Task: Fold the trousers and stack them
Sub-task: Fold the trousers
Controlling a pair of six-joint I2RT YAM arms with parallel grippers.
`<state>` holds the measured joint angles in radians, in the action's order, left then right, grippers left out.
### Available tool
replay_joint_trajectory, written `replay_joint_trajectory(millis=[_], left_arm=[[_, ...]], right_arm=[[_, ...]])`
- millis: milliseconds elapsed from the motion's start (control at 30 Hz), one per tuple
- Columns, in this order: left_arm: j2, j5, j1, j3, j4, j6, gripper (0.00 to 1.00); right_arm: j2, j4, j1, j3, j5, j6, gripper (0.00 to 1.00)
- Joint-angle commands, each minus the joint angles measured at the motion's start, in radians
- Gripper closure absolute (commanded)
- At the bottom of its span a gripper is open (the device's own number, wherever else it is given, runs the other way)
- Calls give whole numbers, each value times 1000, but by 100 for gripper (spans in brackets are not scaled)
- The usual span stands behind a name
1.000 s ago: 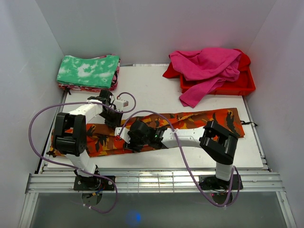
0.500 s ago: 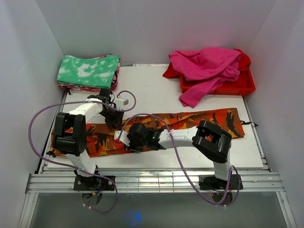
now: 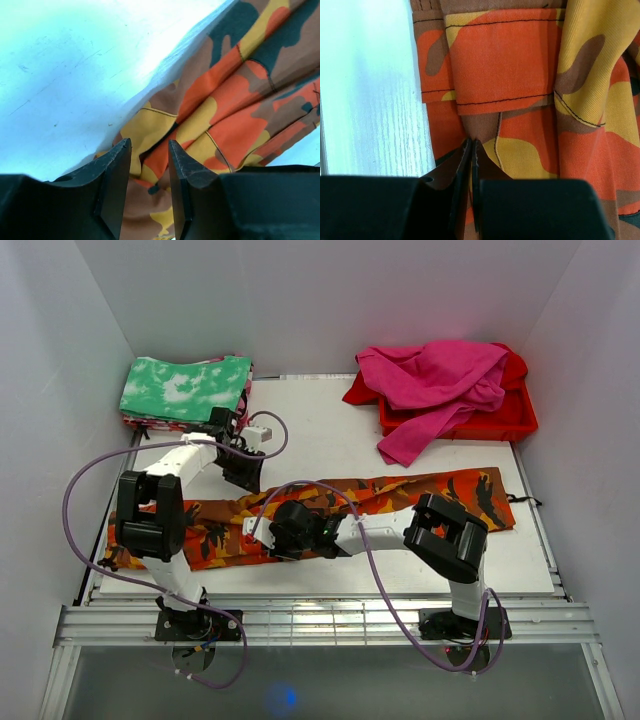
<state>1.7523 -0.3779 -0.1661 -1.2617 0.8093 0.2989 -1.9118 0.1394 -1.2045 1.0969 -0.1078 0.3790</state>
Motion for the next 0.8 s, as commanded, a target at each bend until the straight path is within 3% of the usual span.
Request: replay_joint_trajectory(millis=[0,200,233,267,400,767], left_arm=[[27,7,2,-13,-21,12,53],[73,43,0,30,-65,40,53],[85,46,0,36,-71,40,57],[91,48,0,36,-74,39,73],[121,79,0,27,-87,31,100],[159,99,2,-5,-99,29,100]], right_arm=[[34,-9,-1,-20,-24,3,92],[30,-30,0,10,-32,5,92],[33,-38,3,15,-39,4,92],[36,-43,5,20,-46,4,92],[69,-64,5,27,-78,-3,92],[128,-92,6,3,-145,-12,92]])
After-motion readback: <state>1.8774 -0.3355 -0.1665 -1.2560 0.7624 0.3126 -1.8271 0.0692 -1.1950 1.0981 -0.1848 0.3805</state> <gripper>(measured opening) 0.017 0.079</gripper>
